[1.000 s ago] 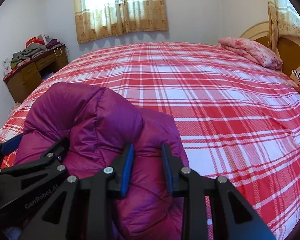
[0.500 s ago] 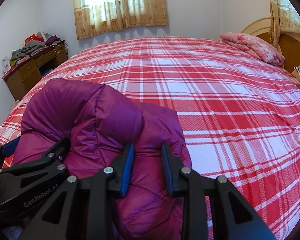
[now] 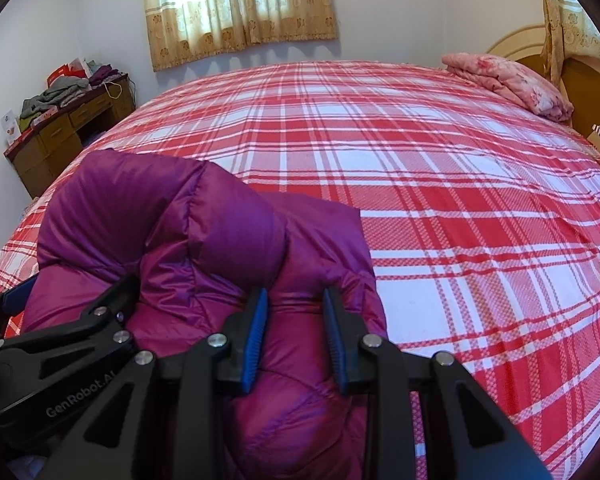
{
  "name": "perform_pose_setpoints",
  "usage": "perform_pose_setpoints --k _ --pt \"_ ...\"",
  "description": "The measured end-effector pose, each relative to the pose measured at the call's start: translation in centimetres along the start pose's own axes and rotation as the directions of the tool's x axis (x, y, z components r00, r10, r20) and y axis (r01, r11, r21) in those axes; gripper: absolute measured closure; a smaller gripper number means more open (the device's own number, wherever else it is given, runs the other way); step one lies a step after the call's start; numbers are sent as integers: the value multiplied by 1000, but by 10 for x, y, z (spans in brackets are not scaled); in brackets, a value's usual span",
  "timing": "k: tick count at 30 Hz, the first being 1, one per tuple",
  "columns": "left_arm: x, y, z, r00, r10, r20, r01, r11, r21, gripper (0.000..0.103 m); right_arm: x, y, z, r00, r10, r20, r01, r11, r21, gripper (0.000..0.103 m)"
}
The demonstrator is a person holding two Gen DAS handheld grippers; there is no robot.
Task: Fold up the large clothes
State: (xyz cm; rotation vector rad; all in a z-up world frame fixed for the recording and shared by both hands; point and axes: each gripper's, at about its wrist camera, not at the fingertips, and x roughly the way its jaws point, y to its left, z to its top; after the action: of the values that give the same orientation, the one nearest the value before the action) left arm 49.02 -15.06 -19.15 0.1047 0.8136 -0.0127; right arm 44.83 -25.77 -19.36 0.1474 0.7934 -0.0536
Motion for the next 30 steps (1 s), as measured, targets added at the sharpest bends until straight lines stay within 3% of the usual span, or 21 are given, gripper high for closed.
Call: perform_pose_setpoints --k 30 --pt "11 1 0 999 3 -54 -3 1000 -6 1 9 4 0 999 -6 -39 5 1000 -6 71"
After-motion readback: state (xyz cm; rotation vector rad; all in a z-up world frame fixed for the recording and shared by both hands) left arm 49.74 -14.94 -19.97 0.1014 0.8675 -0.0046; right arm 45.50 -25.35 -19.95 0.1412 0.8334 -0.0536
